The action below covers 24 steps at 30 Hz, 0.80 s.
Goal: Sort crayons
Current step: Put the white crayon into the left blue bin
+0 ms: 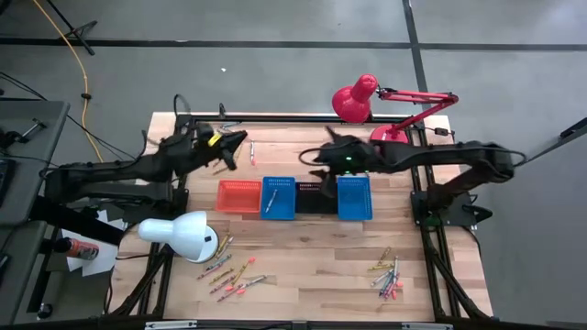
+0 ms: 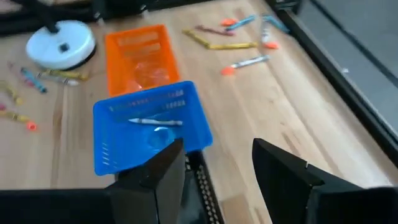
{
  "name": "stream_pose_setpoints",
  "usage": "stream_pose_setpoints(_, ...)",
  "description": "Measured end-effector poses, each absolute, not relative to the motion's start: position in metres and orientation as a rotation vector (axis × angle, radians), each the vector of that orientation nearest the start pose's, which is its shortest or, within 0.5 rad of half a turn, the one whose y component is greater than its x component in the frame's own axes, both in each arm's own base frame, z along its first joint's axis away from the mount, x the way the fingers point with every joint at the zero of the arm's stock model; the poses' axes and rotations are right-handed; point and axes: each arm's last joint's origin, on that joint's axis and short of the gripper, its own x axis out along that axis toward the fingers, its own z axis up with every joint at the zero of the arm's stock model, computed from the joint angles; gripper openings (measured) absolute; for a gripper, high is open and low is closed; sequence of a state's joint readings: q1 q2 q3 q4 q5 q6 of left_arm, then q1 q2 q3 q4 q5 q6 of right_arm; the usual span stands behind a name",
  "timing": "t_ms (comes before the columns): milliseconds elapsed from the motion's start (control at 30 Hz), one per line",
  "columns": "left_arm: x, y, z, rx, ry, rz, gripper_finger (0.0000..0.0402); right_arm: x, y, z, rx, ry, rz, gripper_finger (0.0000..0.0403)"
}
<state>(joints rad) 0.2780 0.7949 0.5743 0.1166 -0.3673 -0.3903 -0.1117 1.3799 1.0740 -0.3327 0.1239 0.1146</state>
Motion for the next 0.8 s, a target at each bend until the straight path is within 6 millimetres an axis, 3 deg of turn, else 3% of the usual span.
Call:
stream_pose_setpoints(200,0.182,0.120,0.290,-0.484,0.360,0.934,0.0096,0.262,-0.035,0.277,0.230,0.586,-0.387,0.0181)
stream_pose_setpoints(400,0.186,0.181,0.249,-0.817,0.499,1.215,0.0141,0.251,-0.032,0.257,0.347,0.610,-0.409,0.0181)
stream_pose_setpoints(500,0.187,0.196,0.224,-0.997,0.531,1.287,0.0154,0.251,-0.028,0.254,0.366,0.609,-0.397,0.0181)
stream_pose_setpoints(800,0.195,0.216,0.177,-1.111,0.614,1.418,0.0159,0.252,-0.025,0.255,0.365,0.594,-0.388,0.0181)
